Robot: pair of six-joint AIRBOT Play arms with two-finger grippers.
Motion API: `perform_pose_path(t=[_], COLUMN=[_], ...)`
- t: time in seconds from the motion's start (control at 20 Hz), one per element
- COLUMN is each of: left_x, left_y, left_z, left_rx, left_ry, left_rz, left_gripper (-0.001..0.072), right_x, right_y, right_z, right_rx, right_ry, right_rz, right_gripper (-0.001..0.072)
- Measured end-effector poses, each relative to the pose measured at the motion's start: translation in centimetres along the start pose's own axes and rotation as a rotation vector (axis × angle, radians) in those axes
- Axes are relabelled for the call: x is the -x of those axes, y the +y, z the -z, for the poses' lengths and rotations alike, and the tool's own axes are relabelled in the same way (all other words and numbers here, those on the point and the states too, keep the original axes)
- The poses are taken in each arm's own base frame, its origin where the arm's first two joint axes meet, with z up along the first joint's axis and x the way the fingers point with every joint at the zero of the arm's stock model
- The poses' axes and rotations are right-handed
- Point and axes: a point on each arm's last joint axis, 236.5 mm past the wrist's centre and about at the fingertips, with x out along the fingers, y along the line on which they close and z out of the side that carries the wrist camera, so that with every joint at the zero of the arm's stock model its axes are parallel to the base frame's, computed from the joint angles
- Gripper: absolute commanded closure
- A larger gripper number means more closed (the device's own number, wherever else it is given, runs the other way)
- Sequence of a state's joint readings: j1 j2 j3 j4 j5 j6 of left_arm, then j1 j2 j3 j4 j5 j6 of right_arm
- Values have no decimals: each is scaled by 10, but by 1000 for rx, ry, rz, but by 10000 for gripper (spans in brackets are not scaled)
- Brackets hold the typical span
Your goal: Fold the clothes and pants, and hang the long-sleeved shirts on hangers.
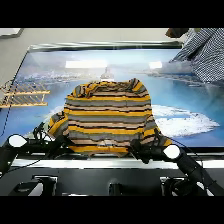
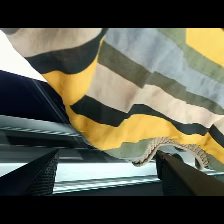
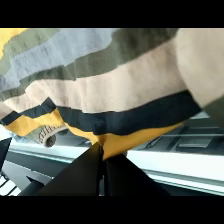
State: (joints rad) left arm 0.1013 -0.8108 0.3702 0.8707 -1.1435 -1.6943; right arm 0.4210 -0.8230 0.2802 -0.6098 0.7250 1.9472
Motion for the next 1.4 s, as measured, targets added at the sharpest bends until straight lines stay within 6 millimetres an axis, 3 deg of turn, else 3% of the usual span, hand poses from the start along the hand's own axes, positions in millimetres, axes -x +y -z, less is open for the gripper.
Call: perform_pose_path(t=[0.4,0.45,0.5,0.55,0.6,0.8,1.0,1.3,1.4], left_x=[-22,-27,-31,-35,-39,-41,-20,40,53], left_y=[-8,-9,-10,-10,-9,-15,-32,-31,-33], left_z=[-6,-7,-6,-6,-5,-4,10,65,81], left_rx=[-27,-27,-21,-16,-10,-14,-102,-234,-241], left_ry=[-26,-27,-25,-23,-20,-11,23,54,50], left_rz=[-12,-18,-25,-31,-37,-39,-34,-68,-47], left_gripper=[-13,14,173,458,682,689,690,692,692], right_x=[0,0,0,0,0,4,23,70,86], right_y=[-1,-1,-1,-1,-2,3,21,21,24], right_z=[3,4,4,5,5,7,19,84,96], right_rx=[-9,-10,-10,-10,-10,-4,9,-36,-99], right_ry=[14,15,18,18,21,20,20,158,160], right_rz=[4,4,6,6,7,-11,-78,-102,-135], right_gripper=[683,683,683,684,685,689,689,689,688])
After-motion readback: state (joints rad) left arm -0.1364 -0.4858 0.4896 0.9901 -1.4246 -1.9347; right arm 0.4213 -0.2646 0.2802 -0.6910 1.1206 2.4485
